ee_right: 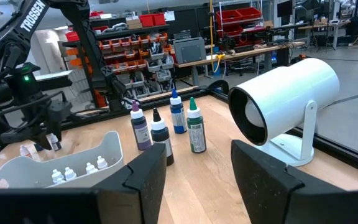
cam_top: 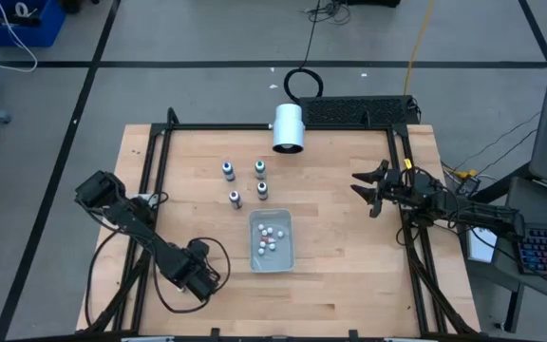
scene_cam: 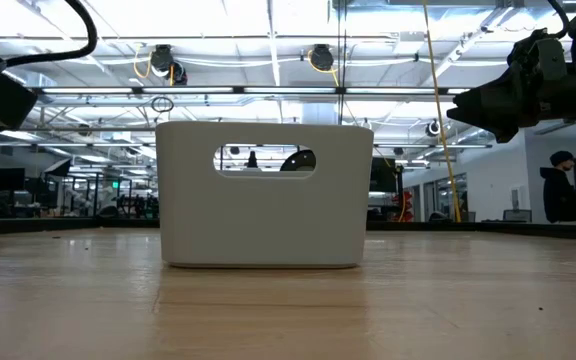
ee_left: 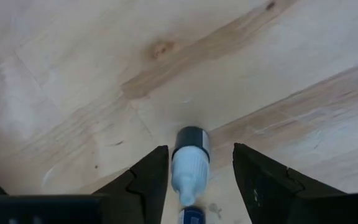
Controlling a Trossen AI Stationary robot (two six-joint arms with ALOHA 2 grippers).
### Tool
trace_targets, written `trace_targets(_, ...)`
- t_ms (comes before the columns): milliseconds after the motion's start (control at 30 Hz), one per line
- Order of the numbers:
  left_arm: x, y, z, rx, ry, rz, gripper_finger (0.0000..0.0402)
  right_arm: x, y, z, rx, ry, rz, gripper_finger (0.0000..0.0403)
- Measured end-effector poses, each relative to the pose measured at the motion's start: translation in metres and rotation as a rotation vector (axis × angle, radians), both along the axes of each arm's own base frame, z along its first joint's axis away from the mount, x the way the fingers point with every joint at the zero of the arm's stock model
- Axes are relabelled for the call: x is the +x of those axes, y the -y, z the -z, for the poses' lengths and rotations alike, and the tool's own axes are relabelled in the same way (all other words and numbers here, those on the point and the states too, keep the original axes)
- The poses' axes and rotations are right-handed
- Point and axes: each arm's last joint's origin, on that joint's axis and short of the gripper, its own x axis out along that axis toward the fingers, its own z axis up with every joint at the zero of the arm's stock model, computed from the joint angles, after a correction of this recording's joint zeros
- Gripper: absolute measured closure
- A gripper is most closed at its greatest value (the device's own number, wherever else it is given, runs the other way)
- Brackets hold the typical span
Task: Pick & Place food coloring
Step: Put the small black food coloring bottle into the gray bin
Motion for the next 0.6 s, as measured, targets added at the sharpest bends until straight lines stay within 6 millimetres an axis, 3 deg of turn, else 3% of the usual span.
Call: trace_targets(600,0.0073,-0.0003,-0.0072,-0.023,0.011,0.049,0.0225,0.0,0.0,-0.0001,0.0,0.001,0.0,0.0234)
